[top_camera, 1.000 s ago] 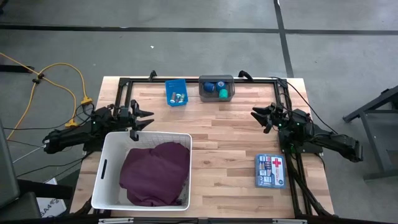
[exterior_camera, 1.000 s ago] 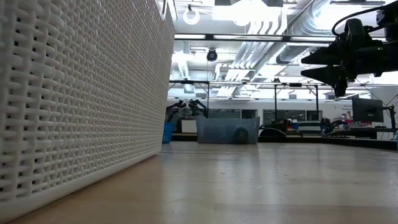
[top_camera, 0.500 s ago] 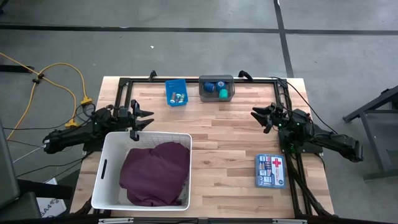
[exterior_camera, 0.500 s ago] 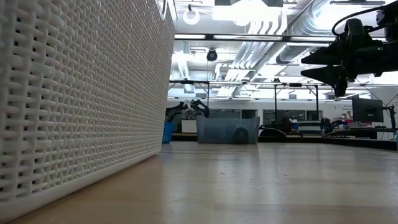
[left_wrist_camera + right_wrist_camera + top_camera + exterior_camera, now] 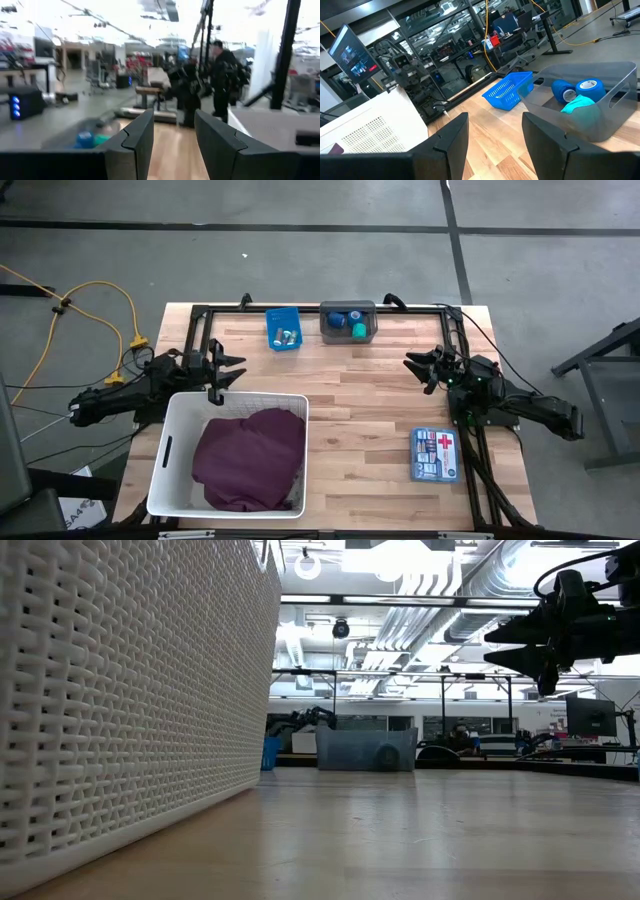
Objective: Pick & place medical supplies in basket/bin
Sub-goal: Return to Home Position
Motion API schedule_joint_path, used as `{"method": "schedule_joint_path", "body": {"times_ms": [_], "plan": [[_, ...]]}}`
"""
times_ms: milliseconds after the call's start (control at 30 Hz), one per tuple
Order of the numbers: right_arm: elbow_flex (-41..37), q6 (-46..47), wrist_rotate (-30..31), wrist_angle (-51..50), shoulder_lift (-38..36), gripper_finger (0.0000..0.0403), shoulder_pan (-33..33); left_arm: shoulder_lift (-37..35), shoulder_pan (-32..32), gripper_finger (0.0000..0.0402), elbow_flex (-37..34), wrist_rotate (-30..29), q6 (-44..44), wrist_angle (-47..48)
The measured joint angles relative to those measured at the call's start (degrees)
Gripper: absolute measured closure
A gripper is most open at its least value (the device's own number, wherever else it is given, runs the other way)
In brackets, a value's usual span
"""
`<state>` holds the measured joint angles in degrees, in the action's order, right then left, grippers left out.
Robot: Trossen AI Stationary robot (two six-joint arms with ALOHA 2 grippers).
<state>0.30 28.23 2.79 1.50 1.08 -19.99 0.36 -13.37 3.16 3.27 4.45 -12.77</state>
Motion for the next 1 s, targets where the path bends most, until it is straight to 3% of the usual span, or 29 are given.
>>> {"method": "schedule_joint_path", "body": {"times_ms": [400, 700, 1000], "plan": [[0.0, 0.0, 0.0, 0.0, 0.0, 0.0230, 0.0, -0.1, 0.0, 0.0265, 5.5, -4.9, -1.9, 5.7], [0.0, 0.0, 0.0, 0.0, 0.0, 0.0230, 0.0, -0.1, 0.0, 0.0265, 6.0, -15.2, -2.4, 7.6], [0.0, 0.0, 0.0, 0.0, 0.0, 0.0230, 0.0, -0.1, 0.0, 0.0265, 6.0, -15.7, -2.7, 15.7]]}}
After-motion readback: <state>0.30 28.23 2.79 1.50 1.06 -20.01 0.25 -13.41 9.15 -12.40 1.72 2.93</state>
